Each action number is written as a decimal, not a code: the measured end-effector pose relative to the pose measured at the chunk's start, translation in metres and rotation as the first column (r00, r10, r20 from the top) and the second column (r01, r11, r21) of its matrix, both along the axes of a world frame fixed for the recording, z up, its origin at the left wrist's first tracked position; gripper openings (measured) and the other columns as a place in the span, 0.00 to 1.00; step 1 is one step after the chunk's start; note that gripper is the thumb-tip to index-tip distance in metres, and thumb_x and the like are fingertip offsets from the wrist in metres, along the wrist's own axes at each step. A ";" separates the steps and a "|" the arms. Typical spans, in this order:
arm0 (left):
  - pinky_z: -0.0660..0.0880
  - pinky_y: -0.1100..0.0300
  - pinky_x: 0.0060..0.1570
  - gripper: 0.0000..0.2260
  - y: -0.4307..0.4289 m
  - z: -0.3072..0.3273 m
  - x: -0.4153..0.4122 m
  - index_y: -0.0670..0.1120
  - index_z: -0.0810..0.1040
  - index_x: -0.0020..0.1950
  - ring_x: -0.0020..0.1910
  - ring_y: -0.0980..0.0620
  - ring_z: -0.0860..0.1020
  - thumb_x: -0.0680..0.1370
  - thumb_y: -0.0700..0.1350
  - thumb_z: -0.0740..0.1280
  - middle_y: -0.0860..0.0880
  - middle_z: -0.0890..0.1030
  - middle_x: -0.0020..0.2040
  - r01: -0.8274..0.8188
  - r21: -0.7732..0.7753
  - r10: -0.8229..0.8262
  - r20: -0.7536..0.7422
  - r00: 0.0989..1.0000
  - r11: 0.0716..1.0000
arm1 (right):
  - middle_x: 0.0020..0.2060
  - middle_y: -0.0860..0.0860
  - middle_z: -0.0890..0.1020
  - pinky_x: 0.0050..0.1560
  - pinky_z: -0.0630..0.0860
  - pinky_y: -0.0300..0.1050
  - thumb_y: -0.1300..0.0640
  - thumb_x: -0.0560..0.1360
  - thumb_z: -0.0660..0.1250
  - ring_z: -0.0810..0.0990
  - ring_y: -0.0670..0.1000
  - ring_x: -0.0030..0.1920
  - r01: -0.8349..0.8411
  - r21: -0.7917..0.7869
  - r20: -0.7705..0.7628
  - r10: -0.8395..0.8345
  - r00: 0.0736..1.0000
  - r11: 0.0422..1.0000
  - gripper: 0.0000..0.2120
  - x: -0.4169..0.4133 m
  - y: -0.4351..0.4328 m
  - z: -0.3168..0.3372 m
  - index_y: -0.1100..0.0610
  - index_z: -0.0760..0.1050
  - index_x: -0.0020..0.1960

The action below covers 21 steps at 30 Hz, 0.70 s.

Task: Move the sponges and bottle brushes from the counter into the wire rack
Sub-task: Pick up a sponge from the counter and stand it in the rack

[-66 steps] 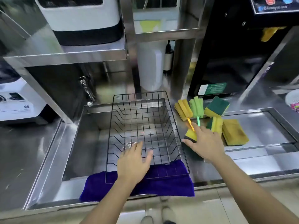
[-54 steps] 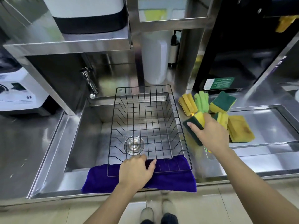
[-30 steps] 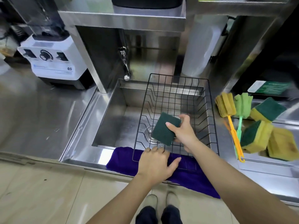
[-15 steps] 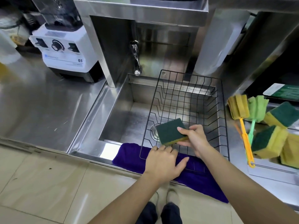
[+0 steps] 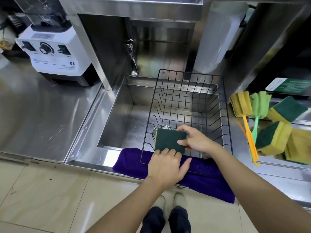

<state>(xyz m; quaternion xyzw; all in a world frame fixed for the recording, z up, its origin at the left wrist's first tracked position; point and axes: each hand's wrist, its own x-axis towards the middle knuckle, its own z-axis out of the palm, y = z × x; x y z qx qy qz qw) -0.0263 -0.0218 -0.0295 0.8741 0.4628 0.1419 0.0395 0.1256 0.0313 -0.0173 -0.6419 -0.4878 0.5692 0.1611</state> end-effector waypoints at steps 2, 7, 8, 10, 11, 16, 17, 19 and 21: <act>0.70 0.56 0.29 0.21 -0.001 -0.001 0.000 0.44 0.76 0.30 0.27 0.47 0.75 0.76 0.55 0.57 0.47 0.77 0.27 0.004 0.005 -0.004 0.013 1.000 1.000 | 0.39 0.54 0.75 0.28 0.71 0.37 0.64 0.76 0.63 0.72 0.48 0.30 -0.071 -0.014 0.042 0.072 0.997 0.997 0.11 0.003 0.006 0.003 0.50 0.70 0.52; 0.69 0.57 0.29 0.20 -0.001 -0.003 0.000 0.44 0.75 0.31 0.28 0.47 0.74 0.77 0.54 0.58 0.48 0.76 0.27 0.024 0.033 -0.025 0.026 0.999 0.999 | 0.33 0.54 0.78 0.32 0.76 0.42 0.60 0.74 0.68 0.76 0.48 0.27 -0.080 -0.064 0.077 0.085 0.993 0.995 0.14 0.004 0.007 -0.001 0.48 0.69 0.56; 0.69 0.57 0.29 0.19 0.000 -0.003 0.000 0.44 0.75 0.31 0.28 0.47 0.74 0.77 0.54 0.59 0.47 0.76 0.28 0.028 0.036 -0.029 0.029 0.999 0.999 | 0.33 0.54 0.78 0.32 0.76 0.42 0.59 0.74 0.68 0.76 0.48 0.28 -0.073 -0.069 0.090 0.079 0.993 0.995 0.15 0.004 0.006 -0.003 0.48 0.69 0.57; 0.69 0.56 0.30 0.19 0.000 -0.003 0.002 0.44 0.76 0.32 0.30 0.47 0.74 0.77 0.53 0.59 0.47 0.76 0.29 0.049 0.039 -0.050 0.026 0.998 0.998 | 0.34 0.54 0.77 0.30 0.75 0.41 0.57 0.74 0.68 0.76 0.49 0.28 -0.091 -0.055 0.129 0.098 0.987 0.994 0.17 0.005 0.004 -0.003 0.48 0.69 0.61; 0.69 0.55 0.31 0.18 0.000 -0.004 0.004 0.44 0.76 0.32 0.31 0.47 0.74 0.77 0.52 0.59 0.47 0.76 0.29 0.066 0.035 -0.066 0.021 0.998 0.997 | 0.34 0.52 0.76 0.29 0.73 0.40 0.55 0.74 0.68 0.75 0.49 0.29 -0.116 -0.039 0.159 0.121 0.980 0.992 0.19 0.005 0.003 -0.002 0.48 0.69 0.63; 0.70 0.54 0.34 0.19 -0.001 -0.001 0.018 0.43 0.78 0.34 0.33 0.46 0.74 0.77 0.53 0.57 0.46 0.78 0.30 0.120 0.002 -0.119 -0.040 0.992 0.993 | 0.45 0.46 0.73 0.47 0.68 0.40 0.51 0.76 0.65 0.72 0.47 0.46 -0.220 0.125 0.332 0.168 0.928 0.968 0.24 0.007 -0.005 0.007 0.52 0.65 0.70; 0.69 0.53 0.36 0.20 -0.001 0.000 0.022 0.43 0.78 0.34 0.33 0.46 0.74 0.77 0.53 0.57 0.46 0.78 0.30 0.136 -0.002 -0.136 -0.051 0.989 0.991 | 0.47 0.48 0.73 0.49 0.68 0.40 0.51 0.76 0.65 0.72 0.47 0.47 -0.180 0.185 0.338 0.110 0.935 0.966 0.24 0.010 -0.007 0.010 0.53 0.66 0.70; 0.69 0.54 0.36 0.20 -0.003 0.003 0.032 0.43 0.78 0.34 0.33 0.47 0.74 0.77 0.55 0.57 0.47 0.78 0.30 0.182 -0.016 -0.182 -0.045 0.982 0.983 | 0.47 0.51 0.75 0.48 0.69 0.40 0.54 0.77 0.63 0.73 0.48 0.47 -0.044 0.345 0.314 -0.071 0.947 0.938 0.18 0.021 -0.012 0.018 0.57 0.71 0.66; 0.69 0.55 0.35 0.20 -0.006 0.007 0.044 0.44 0.78 0.35 0.33 0.47 0.75 0.76 0.57 0.58 0.48 0.78 0.31 0.239 -0.049 -0.241 -0.016 0.971 0.970 | 0.47 0.52 0.77 0.48 0.72 0.43 0.58 0.77 0.62 0.74 0.49 0.46 0.092 0.506 0.295 -0.273 0.916 0.857 0.13 0.037 -0.016 0.027 0.59 0.75 0.61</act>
